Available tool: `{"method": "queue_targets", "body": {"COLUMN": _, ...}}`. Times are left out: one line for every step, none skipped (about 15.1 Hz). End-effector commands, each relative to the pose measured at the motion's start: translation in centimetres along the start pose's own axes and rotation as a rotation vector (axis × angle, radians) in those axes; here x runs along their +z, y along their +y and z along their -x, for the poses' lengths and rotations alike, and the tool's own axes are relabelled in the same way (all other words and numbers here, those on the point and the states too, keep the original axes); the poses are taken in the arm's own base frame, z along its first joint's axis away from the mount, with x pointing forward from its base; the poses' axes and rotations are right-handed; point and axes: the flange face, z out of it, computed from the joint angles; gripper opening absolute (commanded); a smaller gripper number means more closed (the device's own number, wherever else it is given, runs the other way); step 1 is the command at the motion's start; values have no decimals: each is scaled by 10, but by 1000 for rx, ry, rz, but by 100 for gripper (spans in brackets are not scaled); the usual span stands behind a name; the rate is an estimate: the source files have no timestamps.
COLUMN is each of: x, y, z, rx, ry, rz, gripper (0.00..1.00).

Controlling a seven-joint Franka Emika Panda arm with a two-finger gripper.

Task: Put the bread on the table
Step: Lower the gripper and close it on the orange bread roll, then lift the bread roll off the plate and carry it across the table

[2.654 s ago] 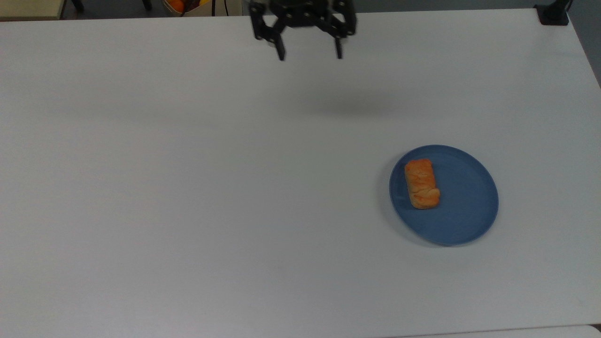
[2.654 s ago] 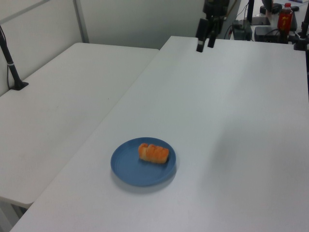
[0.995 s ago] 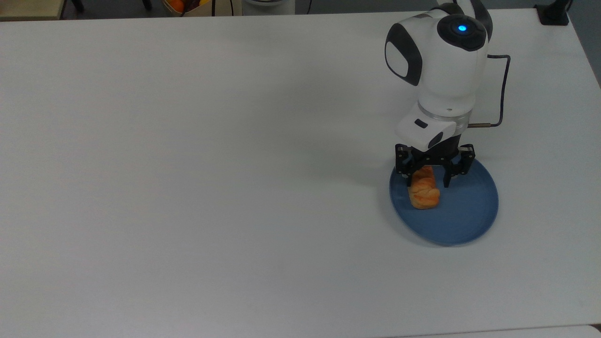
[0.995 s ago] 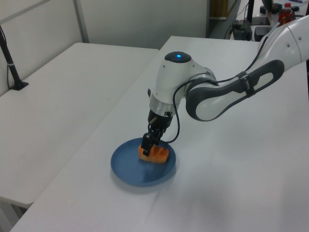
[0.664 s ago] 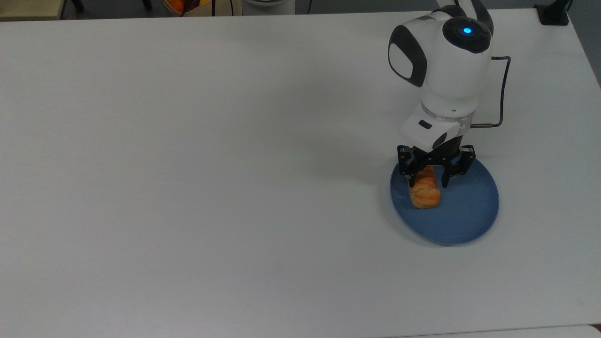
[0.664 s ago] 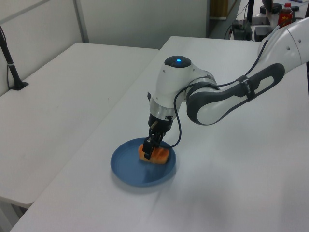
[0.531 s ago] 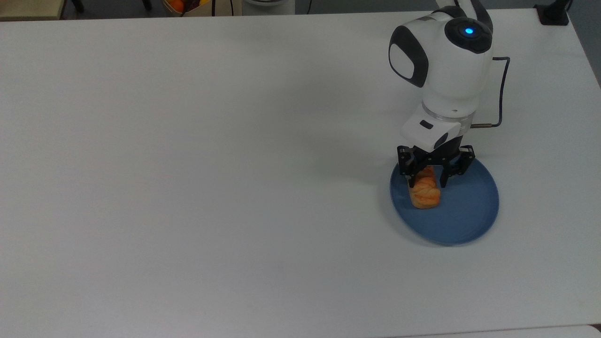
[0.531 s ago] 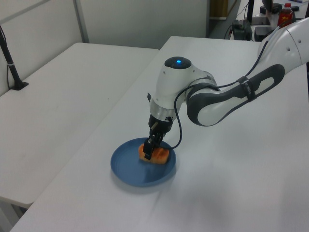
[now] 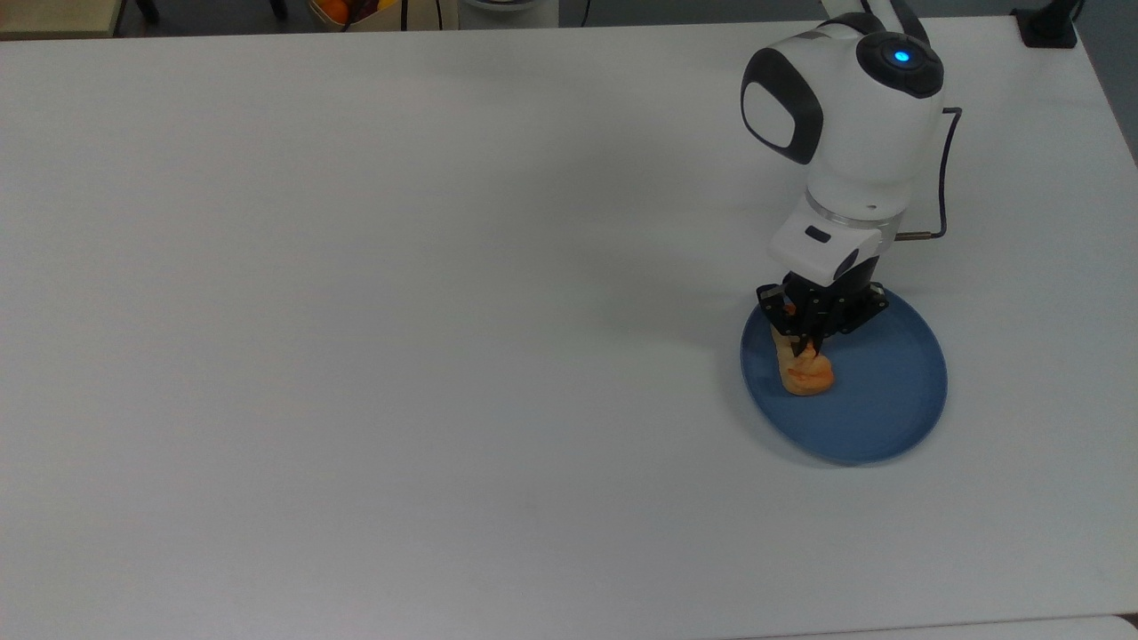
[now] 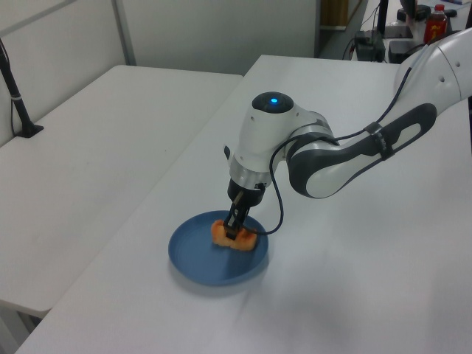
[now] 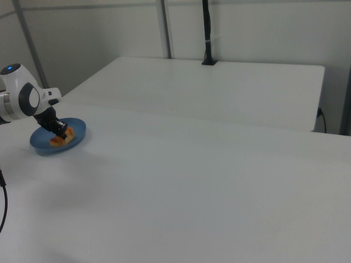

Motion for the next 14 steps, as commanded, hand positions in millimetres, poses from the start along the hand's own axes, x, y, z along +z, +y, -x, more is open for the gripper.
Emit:
{"method": "queue_targets", "body": {"x": -10, "y": 7, "z": -3, "rx": -23, "ry": 13, "rz": 0, "gripper": 0}}
{"method": "queue_targets", "body": {"x": -25, "y": 12, "z": -10, "rx": -10, "ry": 28, "rz": -9, "gripper": 0}}
{"method": "queue_targets", "body": {"x": -39, "y": 16, "z": -16, "rx": -1, "ry": 41, "rz": -22, "gripper": 0}}
{"method": "queue_targets", "body": {"x": -54, "y": 21, "z": -21, "rx": 8, "ry": 53, "rz": -32, "gripper": 0}}
{"method": "queue_targets", "body": {"x": -67, "y": 28, "z": -24, "rx": 12, "ry": 60, "rz": -36, "gripper": 0}}
{"method": "queue_targets", "body": {"x": -80, "y": 37, "z": -25, "rx": 16, "ry": 68, "rz": -32, "gripper": 0}}
{"method": "queue_targets", "body": {"x": -104, "y": 51, "z": -28, "rx": 19, "ry": 86, "rz": -36, "gripper": 0}}
{"method": "queue_targets", "body": {"x": -117, "y": 64, "z": -30, "rx": 24, "ry": 91, "rz": -37, "gripper": 0}}
{"method": "queue_targets", "body": {"x": -132, "y": 93, "z": -30, "rx": 25, "ry": 81, "rz": -23, "gripper": 0}}
{"method": "queue_targets", "body": {"x": -151, "y": 122, "z": -29, "rx": 15, "ry": 73, "rz": -11, "gripper": 0}}
{"method": "queue_targets", "body": {"x": -171, "y": 158, "z": -27, "rx": 9, "ry": 61, "rz": 4, "gripper": 0}}
{"method": "queue_targets", "body": {"x": -185, "y": 182, "z": -26, "rx": 3, "ry": 56, "rz": 16, "gripper": 0}}
{"method": "queue_targets", "body": {"x": -194, "y": 206, "z": -24, "rx": 0, "ry": 41, "rz": 32, "gripper": 0}}
{"method": "queue_targets", "body": {"x": -204, "y": 232, "z": -21, "rx": 0, "ry": 31, "rz": 46, "gripper": 0}}
